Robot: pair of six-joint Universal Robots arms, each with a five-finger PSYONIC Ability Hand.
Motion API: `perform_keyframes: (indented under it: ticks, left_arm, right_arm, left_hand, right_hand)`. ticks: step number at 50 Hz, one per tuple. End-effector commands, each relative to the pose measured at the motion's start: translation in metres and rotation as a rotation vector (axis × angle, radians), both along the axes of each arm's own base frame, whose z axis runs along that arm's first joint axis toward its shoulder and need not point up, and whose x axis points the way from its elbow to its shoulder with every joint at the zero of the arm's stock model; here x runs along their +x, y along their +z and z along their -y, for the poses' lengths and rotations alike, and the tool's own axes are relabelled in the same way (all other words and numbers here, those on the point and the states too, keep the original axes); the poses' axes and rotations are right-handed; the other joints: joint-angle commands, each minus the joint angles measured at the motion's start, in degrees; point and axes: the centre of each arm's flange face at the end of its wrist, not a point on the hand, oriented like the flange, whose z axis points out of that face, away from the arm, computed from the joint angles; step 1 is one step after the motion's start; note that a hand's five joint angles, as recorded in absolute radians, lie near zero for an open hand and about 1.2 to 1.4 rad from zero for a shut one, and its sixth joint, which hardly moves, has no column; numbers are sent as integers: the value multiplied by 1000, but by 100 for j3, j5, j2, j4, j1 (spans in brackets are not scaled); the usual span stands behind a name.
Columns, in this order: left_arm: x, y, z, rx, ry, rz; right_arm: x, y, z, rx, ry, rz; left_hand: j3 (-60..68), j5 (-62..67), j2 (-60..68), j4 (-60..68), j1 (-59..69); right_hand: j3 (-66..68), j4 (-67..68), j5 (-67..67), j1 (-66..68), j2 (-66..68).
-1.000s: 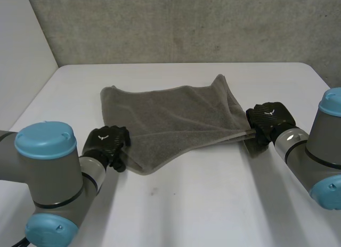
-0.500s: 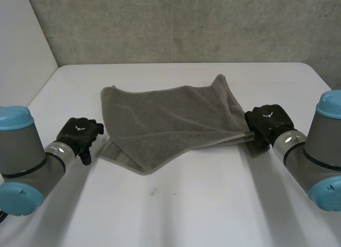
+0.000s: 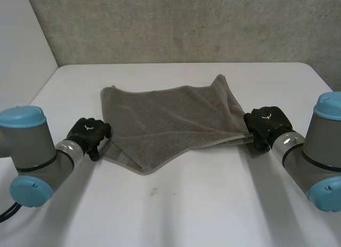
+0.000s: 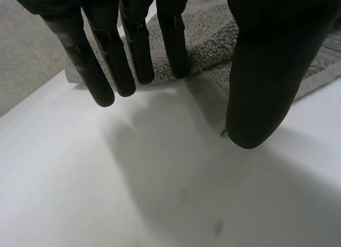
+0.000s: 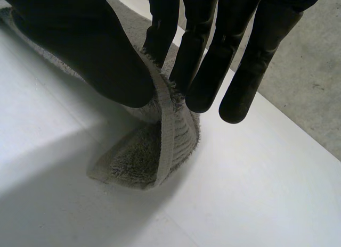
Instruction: Fold the laundry
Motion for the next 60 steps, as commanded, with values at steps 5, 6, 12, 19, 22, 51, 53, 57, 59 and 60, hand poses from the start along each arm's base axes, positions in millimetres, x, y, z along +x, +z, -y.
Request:
perform_keyframes:
  ticks: [5,6,12,19,22,51,53,57,59,60]
  left_arm:
    - [-6,1,-3,6,-9,-15]
    - [-7,2,-5,7,-12,-14]
    - [-7,4,-12,28,-15,-8]
    - [-7,3,-13,34,-20,-8]
    - [-8,2,-11,31,-21,-9]
    - [-16,-7,3,21,-32,-12]
    - [-18,-8,3,19,-37,-11]
    - [-21,-8,5,13,-42,-16]
    - [-21,-6,5,9,-43,-18]
    - [-23,-5,4,6,-49,-19]
  right_arm:
    - [0,-1,1,2,1,-4]
    - [0,-2,0,4,2,-6]
    - [0,-2,1,1,3,-8]
    - [0,-3,0,6,3,-9]
    - [0,-3,0,6,3,-9]
    - [0,-5,1,8,3,-12]
    - [0,-6,1,10,3,-12]
    - [0,-7,1,14,3,-13]
    - [0,-7,1,14,2,-13]
    - [0,-7,1,14,3,-13]
  left_hand:
    - [1110,1120,1109,1105,1115]
    - [1144,1154,1143,1139,1149]
    - [1330,1339,1329,1324,1335]
    - [1229,1238,1228,1224,1234]
    - [1229,1238,1228,1224,1234]
    - [2857,2867,2856,2852,2862]
    - [3045,3055,3044,3040,3050]
    - [3883,3893,3882,3878,3888]
    - [4003,4013,4002,3998,4008]
    - [4104,4114,4103,4099,4109]
  right_hand:
    - [1173,1147,1235,2401,1223]
    - [1173,1147,1235,2401,1223]
    - [1173,1147,1235,2401,1223]
    - [1173,1147,1235,2401,1223]
    - [1173,1147,1235,2401,1223]
    - [1173,1147,1235,2401,1223]
    - [1173,1147,1235,2401,1223]
    - [1173,1147,1235,2401,1223]
    - [1173,1147,1235,2401,1223]
    - [1173,1147,1235,2401,1223]
